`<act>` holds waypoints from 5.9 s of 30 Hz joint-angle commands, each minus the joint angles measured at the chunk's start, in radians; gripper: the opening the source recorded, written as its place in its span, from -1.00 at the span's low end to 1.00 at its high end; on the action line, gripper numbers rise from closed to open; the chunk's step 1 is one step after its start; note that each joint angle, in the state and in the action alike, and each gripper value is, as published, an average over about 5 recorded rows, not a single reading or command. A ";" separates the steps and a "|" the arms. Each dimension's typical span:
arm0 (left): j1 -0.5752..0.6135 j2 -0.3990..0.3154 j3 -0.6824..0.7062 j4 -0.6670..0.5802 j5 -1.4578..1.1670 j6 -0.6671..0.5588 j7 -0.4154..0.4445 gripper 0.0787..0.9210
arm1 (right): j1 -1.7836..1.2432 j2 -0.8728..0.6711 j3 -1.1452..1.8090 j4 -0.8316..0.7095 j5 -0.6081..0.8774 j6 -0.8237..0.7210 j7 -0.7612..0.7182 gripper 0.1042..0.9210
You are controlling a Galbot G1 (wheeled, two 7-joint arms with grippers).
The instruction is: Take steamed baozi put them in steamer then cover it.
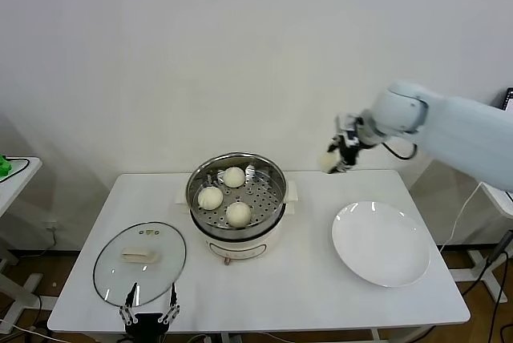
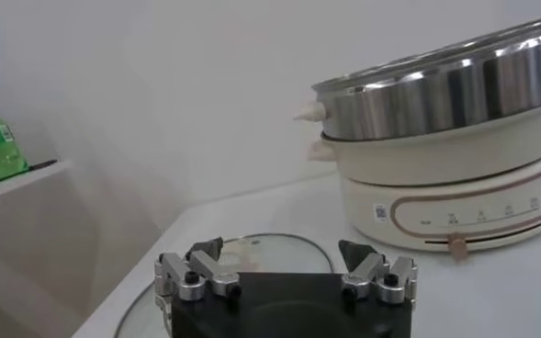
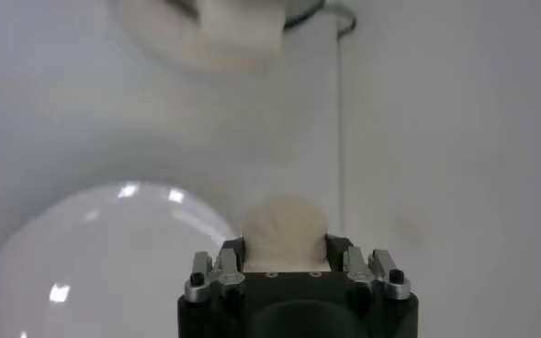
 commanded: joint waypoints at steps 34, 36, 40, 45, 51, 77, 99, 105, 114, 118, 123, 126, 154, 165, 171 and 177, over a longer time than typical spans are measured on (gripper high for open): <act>0.038 0.029 -0.041 -0.052 -0.035 -0.020 -0.002 0.77 | -0.147 0.458 -0.035 -0.285 0.139 -0.121 0.023 0.10; 0.038 0.030 -0.042 -0.054 -0.036 -0.019 -0.001 0.77 | -0.150 0.457 -0.037 -0.288 0.129 -0.119 0.020 0.10; 0.037 0.029 -0.040 -0.054 -0.037 -0.019 -0.001 0.77 | -0.158 0.456 -0.039 -0.292 0.110 -0.115 0.013 0.10; 0.036 0.028 -0.040 -0.053 -0.038 -0.020 -0.001 0.77 | -0.168 0.457 -0.040 -0.301 0.085 -0.109 0.006 0.10; 0.037 0.027 -0.040 -0.051 -0.039 -0.021 -0.001 0.77 | -0.181 0.457 -0.038 -0.313 0.066 -0.103 0.002 0.10; 0.034 0.024 -0.040 -0.049 -0.038 -0.020 -0.001 0.77 | -0.180 0.444 -0.029 -0.298 0.043 -0.092 -0.004 0.56; -0.032 0.098 -0.088 -0.035 -0.168 0.006 0.001 0.77 | -0.143 0.142 0.217 0.029 0.204 -0.099 0.373 0.76; -0.078 0.124 -0.098 0.010 -0.156 0.027 -0.003 0.77 | -0.394 -0.081 0.447 0.253 0.184 -0.017 0.665 0.76; -0.119 0.151 -0.096 0.092 -0.144 0.000 0.006 0.77 | -1.244 -0.331 1.177 0.467 0.006 0.258 0.852 0.76; -0.132 0.158 -0.099 0.134 -0.099 -0.038 0.008 0.77 | -1.626 -0.229 1.556 0.491 -0.119 0.418 0.854 0.76; -0.146 0.164 -0.114 0.188 -0.016 -0.068 0.007 0.77 | -1.934 0.044 1.929 0.492 -0.188 0.625 0.784 0.76; -0.149 0.173 -0.123 0.208 0.050 -0.066 0.007 0.77 | -2.040 0.177 2.093 0.474 -0.161 0.713 0.714 0.76; -0.287 0.307 -0.110 0.440 0.577 0.058 0.037 0.77 | -2.322 0.460 2.342 0.431 0.127 0.847 0.392 0.76; -0.333 0.315 -0.085 0.474 0.612 0.064 0.041 0.77 | -2.305 0.474 2.288 0.437 0.132 0.841 0.401 0.76; -0.334 0.322 -0.084 0.445 0.610 0.073 0.047 0.77 | -2.305 0.483 2.273 0.428 0.124 0.845 0.402 0.76; -0.350 0.325 -0.073 0.444 0.614 0.076 0.051 0.77 | -2.306 0.486 2.269 0.431 0.125 0.846 0.405 0.76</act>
